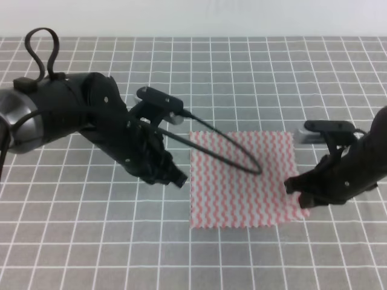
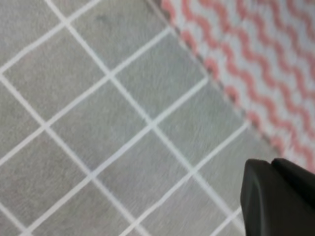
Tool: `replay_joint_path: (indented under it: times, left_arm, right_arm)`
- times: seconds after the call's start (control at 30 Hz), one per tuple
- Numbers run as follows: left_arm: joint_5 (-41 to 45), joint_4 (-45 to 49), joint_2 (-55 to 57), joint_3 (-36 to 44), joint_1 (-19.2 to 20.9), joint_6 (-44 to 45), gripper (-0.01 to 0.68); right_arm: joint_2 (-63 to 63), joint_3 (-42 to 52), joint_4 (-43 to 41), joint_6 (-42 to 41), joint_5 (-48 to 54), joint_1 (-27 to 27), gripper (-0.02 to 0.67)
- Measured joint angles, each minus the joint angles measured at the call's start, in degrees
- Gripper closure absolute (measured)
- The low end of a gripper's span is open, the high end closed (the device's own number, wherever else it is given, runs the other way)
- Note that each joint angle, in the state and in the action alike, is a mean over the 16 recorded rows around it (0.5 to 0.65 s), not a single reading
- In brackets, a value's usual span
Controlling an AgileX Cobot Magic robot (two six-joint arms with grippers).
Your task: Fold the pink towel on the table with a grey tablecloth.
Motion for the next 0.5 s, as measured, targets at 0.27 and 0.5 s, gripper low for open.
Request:
replay_joint_path:
  times: [0.27, 0.5]
  left_arm:
    - [1.53, 1.85, 0.00, 0.00, -1.83, 7.19, 0.518]
    - [-0.16, 4.07, 0.08, -0.01, -5.84, 12.13, 0.341]
  right_arm:
    - [-0.03, -3.99, -0.01, -0.95, 2.01, 0.00, 0.664]
    - [-0.11, -6.49, 0.14, -1.91, 2.01, 0.00, 0.665]
